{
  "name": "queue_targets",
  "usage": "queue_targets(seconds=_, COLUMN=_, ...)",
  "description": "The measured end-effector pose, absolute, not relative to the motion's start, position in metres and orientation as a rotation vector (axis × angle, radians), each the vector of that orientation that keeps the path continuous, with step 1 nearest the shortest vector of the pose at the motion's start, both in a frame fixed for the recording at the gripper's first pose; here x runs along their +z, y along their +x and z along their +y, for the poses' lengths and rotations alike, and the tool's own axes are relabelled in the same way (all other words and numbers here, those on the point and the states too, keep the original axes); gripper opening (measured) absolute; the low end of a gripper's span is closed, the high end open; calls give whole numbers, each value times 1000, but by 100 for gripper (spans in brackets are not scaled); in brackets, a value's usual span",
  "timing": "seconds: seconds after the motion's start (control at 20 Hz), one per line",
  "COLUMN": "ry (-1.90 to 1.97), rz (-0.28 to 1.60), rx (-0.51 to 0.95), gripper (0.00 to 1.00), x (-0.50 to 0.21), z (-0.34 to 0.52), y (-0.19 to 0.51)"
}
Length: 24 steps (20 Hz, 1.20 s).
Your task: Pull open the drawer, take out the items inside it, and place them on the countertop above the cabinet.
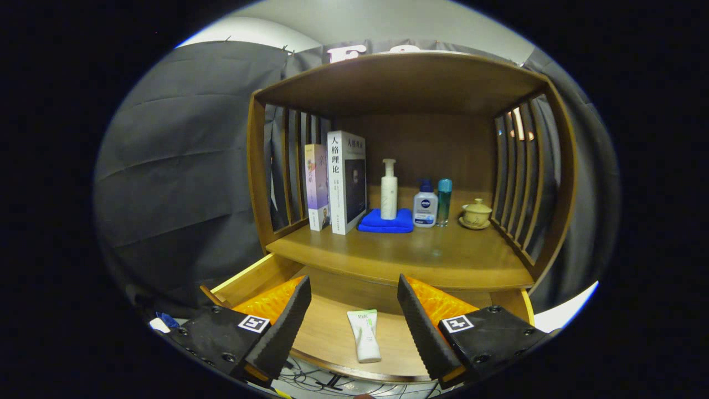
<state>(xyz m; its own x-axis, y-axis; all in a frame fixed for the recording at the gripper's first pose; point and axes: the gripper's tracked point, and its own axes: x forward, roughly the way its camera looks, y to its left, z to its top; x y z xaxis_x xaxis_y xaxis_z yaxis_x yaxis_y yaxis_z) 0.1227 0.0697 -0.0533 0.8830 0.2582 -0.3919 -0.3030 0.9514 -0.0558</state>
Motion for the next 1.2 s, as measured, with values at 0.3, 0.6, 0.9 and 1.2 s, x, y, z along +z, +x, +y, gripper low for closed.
queue_targets(seconds=0.3, ry=-181, rz=649, rx=335, gripper=97, x=-111, z=78, y=148)
queue_targets(seconds=0.6, ry=-235, rz=860, rx=342, gripper=97, x=-162, z=75, y=153)
queue_targets(seconds=0.9, ry=-243, rz=1040, rx=346, gripper=98, x=-196, z=69, y=147)
queue_targets(seconds=1.2, ry=-283, rz=1140, rx=330, gripper=98, x=-216, z=59, y=145)
